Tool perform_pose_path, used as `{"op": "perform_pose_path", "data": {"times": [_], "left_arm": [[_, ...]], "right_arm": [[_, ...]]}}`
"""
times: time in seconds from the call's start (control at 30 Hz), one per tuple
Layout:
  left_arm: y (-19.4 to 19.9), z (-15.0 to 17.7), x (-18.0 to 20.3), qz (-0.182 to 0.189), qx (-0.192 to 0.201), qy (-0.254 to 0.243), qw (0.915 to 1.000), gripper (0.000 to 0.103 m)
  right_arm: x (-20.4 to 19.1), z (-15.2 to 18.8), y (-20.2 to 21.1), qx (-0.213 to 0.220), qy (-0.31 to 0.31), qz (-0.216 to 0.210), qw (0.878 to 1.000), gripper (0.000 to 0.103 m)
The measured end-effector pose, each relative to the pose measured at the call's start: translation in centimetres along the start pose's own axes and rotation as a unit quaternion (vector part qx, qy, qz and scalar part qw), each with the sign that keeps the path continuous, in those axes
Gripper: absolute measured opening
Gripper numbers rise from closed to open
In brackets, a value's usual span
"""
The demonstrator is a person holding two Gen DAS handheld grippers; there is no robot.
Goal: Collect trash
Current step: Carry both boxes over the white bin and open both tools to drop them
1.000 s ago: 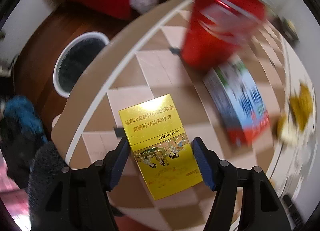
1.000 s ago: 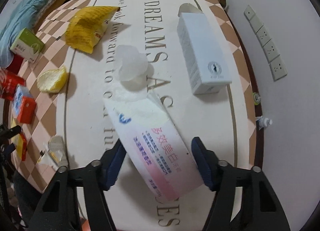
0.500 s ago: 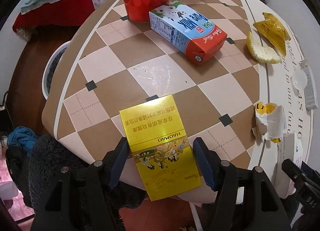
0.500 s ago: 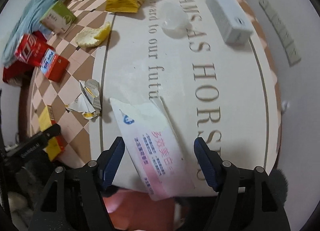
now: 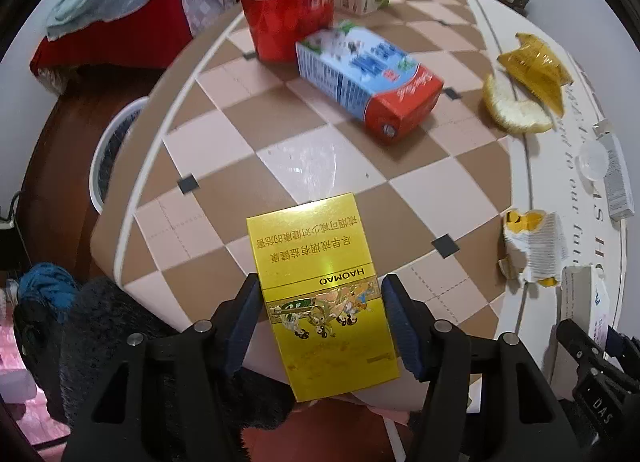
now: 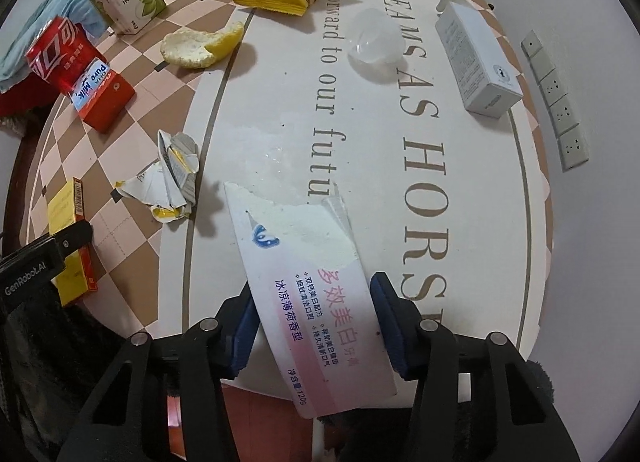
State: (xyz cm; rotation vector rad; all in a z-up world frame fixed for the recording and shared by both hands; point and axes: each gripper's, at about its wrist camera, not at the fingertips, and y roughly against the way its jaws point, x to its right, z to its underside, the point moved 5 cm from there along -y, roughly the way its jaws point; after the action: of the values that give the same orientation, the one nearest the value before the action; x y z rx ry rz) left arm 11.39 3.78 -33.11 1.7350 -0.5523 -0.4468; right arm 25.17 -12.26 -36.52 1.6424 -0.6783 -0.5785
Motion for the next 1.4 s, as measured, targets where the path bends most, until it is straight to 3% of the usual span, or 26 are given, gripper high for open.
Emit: {"op": "perform_pose_path", "data": {"times": [0.23,0.43,0.6,0.8,0.97,1.1,1.27,1.4], "left_arm": [[5.9,-1.5,-0.6,0.006,0.075,-0.015,0.9971,0.057],[11.6,-4.2,-3.3,0.03,0.134,-0.004,0.9905,0.057],[14.8,-6.3,-8.3,0.054,0.167,0.024,0.9842,0.057],[16.8,-8.5,-18.9,0.066,0.186,0.085,0.9767,0.057],[12.6,-10.3,-28.8,0.045,0.158,0.139,0.9767,0.057],[5.9,-11.8,-36.0,0.06,0.103,0.193,0.974,0.057],[-1.6,-14.3,-40.4,0.095,0.046,0.225,0.9685,0.057],[-5.7,-15.3,-42.4,0.11,0.009,0.238,0.965,0.057]], "right_arm": [[-0.5,-1.5,4.3,0.064,-0.032,-0.016,0.997,0.056],[-2.5,-3.8,8.4,0.112,-0.045,-0.069,0.99,0.056],[-8.0,-6.2,12.0,0.145,-0.003,-0.114,0.983,0.055],[-18.9,-8.3,13.7,0.154,0.062,-0.165,0.972,0.055],[-29.8,-10.2,11.5,0.124,0.118,-0.194,0.966,0.055],[-38.2,-12.1,6.9,0.082,0.152,-0.202,0.964,0.055],[-45.4,-14.7,-0.3,0.02,0.167,-0.199,0.966,0.055],[-48.5,-16.8,-5.1,-0.008,0.169,-0.19,0.967,0.055]]}}
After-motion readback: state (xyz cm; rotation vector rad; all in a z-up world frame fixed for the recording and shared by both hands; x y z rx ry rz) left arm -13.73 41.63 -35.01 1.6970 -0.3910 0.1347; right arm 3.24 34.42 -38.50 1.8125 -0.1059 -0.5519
